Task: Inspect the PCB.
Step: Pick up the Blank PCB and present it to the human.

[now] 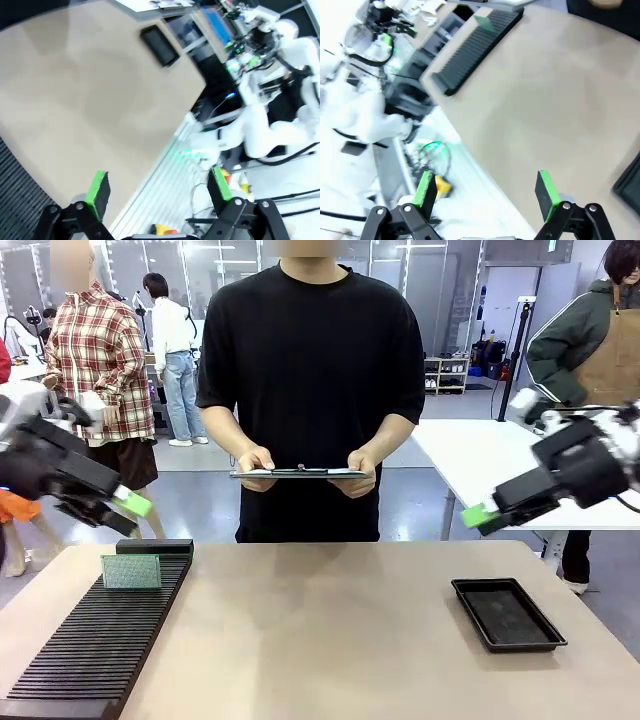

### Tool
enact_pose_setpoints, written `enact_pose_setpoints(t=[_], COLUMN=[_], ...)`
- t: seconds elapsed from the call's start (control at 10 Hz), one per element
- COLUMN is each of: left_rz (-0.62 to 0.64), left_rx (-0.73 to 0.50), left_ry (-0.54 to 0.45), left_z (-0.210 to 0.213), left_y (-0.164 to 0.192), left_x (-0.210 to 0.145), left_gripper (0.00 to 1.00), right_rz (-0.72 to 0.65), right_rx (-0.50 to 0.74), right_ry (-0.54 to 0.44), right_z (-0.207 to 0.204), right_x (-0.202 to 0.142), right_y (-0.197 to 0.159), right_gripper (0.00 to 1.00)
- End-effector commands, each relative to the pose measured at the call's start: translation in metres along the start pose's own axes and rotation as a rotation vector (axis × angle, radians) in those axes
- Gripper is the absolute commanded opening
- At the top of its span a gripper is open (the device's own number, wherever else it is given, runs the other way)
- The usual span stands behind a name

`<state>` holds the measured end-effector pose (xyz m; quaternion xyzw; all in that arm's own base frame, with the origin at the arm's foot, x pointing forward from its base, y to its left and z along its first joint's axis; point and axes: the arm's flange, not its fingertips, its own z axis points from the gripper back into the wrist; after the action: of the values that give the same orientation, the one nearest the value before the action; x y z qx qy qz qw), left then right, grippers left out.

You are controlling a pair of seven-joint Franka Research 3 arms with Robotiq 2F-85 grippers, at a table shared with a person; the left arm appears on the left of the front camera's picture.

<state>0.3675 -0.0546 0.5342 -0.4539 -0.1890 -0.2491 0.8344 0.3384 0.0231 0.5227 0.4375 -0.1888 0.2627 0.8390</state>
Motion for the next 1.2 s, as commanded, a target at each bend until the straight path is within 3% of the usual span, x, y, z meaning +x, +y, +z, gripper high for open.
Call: enact_pose_setpoints(t=[0.0, 0.4, 0.6, 0.8, 1.0, 1.1], left_rz=[0.029, 0.113, 0.148, 0.195, 0.204, 0.204], left_rx=[-0.117, -0.047, -0.006, 0.038, 0.028, 0.028], left_ry=[-0.145, -0.322, -0.442, -0.483, -0.496, -0.496], left_z=[0.037, 0.131, 0.163, 0.178, 0.203, 0.203], left_y=[0.02, 0.043, 0.043, 0.047, 0.053, 0.053], left_x=[-0.049, -0.155, -0.187, -0.201, -0.191, -0.191], left_gripper=[1.0, 1.0, 1.0, 1.0, 1.0, 1.0], right_rz=[-0.202, -0.347, -0.391, -0.398, -0.393, -0.43], right_rx=[0.072, 0.146, 0.112, 0.103, 0.087, 0.093], right_ry=[-0.042, -0.232, -0.31, -0.356, -0.368, -0.345], right_z=[0.034, 0.091, 0.108, 0.11, 0.104, 0.157], right_x=[-0.042, -0.136, -0.172, -0.184, -0.179, -0.168], right_y=[-0.025, -0.03, -0.028, -0.028, -0.028, -0.038], right_gripper=[1.0, 1.0, 1.0, 1.0, 1.0, 1.0])
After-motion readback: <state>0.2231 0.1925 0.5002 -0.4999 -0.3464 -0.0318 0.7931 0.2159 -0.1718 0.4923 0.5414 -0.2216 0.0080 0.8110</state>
